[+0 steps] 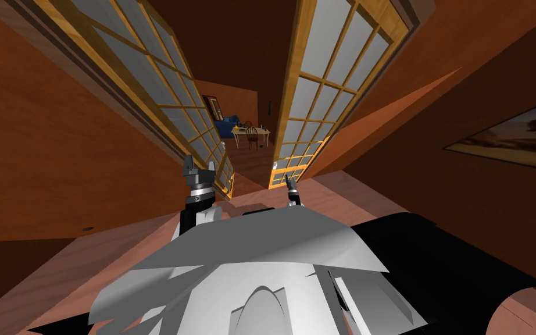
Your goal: Push the door open
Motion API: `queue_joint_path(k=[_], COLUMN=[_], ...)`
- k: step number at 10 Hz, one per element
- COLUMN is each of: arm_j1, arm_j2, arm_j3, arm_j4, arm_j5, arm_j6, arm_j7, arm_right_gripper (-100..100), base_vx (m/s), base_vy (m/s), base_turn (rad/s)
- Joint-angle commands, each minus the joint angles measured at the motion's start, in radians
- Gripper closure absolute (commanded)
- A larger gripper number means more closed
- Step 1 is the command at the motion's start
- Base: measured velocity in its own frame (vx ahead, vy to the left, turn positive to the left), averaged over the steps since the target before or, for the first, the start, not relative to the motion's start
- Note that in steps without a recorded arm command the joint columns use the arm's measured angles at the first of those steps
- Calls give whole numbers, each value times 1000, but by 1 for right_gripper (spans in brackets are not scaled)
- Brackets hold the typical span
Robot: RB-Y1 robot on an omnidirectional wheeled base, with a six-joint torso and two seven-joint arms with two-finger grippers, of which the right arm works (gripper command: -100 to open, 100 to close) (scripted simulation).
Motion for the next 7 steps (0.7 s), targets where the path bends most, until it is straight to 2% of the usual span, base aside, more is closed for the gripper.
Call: queue_joint_path(k=[1, 3, 4, 7], arm_j1=[-9, -23, -23, -42], arm_j2=[-1, -2, -2, -4], arm_j3=[-2, -4, -4, -6], arm_j4=[30, 82, 82, 155], arm_j5=[-5, -13, -13, -25], arm_j6=[-4, -14, -14, -29], arm_j7=[42, 98, 104, 191], arm_right_gripper=[-100, -100, -100, -100], base_vx=[24, 40, 36, 41], base_vy=[-54, -67, -57, -68], base_turn=[132, 206, 64, 182])
